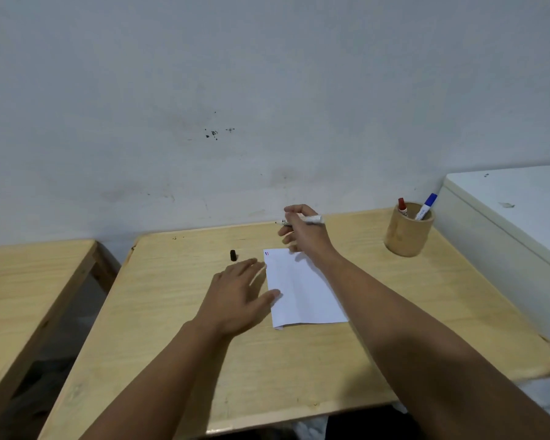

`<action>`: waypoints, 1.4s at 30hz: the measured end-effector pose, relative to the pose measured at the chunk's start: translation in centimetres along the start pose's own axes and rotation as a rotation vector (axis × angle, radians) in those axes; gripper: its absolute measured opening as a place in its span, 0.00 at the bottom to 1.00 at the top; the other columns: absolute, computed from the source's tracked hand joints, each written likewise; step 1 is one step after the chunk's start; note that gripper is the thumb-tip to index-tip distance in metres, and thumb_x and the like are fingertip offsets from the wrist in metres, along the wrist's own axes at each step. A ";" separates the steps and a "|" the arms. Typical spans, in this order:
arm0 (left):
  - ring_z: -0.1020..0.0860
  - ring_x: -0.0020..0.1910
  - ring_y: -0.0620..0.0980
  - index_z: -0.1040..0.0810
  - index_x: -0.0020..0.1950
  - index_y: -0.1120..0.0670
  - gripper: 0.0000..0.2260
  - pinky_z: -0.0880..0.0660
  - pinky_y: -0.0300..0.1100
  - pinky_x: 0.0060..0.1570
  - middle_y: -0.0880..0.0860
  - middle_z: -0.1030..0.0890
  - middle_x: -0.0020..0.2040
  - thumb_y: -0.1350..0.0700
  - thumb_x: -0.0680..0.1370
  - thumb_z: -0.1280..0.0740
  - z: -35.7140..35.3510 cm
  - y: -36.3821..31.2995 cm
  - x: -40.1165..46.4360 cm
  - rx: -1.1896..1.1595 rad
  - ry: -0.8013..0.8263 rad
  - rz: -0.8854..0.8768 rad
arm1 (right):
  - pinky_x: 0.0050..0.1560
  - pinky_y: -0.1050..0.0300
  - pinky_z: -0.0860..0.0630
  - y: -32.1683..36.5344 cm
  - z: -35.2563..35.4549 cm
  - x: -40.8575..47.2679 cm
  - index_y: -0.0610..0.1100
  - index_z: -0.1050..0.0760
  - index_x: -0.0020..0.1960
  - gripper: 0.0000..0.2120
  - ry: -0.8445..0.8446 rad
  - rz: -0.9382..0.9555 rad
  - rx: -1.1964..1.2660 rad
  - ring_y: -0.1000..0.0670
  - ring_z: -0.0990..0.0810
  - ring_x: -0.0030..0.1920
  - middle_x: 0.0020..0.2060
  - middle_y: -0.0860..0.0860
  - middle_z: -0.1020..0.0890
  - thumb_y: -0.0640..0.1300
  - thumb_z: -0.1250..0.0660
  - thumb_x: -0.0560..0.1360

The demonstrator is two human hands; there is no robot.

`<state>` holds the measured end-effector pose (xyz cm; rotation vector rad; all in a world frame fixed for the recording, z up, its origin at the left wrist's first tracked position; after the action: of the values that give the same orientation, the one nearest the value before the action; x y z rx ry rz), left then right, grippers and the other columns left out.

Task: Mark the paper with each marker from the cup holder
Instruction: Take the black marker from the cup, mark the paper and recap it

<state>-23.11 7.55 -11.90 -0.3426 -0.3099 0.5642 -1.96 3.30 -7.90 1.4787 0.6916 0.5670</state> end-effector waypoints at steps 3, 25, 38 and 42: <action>0.47 0.83 0.52 0.43 0.82 0.43 0.38 0.47 0.54 0.78 0.49 0.41 0.83 0.27 0.76 0.46 -1.2 0.6 -0.2 0.096 0.108 0.001 | 0.28 0.60 0.29 -2.2 -1.0 -0.7 0.45 0.19 0.43 0.13 0.039 -0.018 -0.040 0.49 0.24 0.30 0.32 0.48 0.18 0.55 0.25 0.77; 0.50 0.84 0.48 0.39 0.82 0.50 0.46 0.52 0.51 0.81 0.48 0.43 0.84 0.22 0.73 0.47 -1.9 1.3 -0.4 0.165 0.071 0.038 | 0.28 0.65 0.26 -6.1 -1.7 -1.0 0.35 0.21 0.41 0.13 -0.017 0.043 -0.243 0.51 0.19 0.29 0.37 0.36 0.14 0.45 0.29 0.77; 0.51 0.83 0.47 0.38 0.82 0.50 0.45 0.53 0.51 0.81 0.48 0.44 0.84 0.22 0.73 0.45 -1.3 1.0 -0.5 0.143 0.093 0.053 | 0.27 0.61 0.30 -3.5 -1.4 -1.6 0.44 0.24 0.44 0.17 -0.061 0.138 -0.106 0.52 0.26 0.25 0.32 0.42 0.19 0.56 0.23 0.77; 0.34 0.77 0.50 0.26 0.74 0.49 0.36 0.36 0.51 0.72 0.47 0.28 0.76 0.27 0.74 0.38 -0.5 0.6 -0.3 0.066 -0.025 0.061 | 0.29 0.59 0.29 -0.5 -0.3 -1.7 0.47 0.18 0.42 0.15 -0.065 0.117 0.006 0.49 0.25 0.30 0.34 0.47 0.18 0.57 0.20 0.73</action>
<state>-23.42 7.69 -12.67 -0.2821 -0.3050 0.6373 -3.34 2.27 -8.30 1.5435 0.5586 0.6038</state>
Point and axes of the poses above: each hand's wrist, its own x-axis towards the middle knuckle, its own z-axis out of the back of the hand, y = z × x, the point moved 1 cm from there along x, towards the middle knuckle
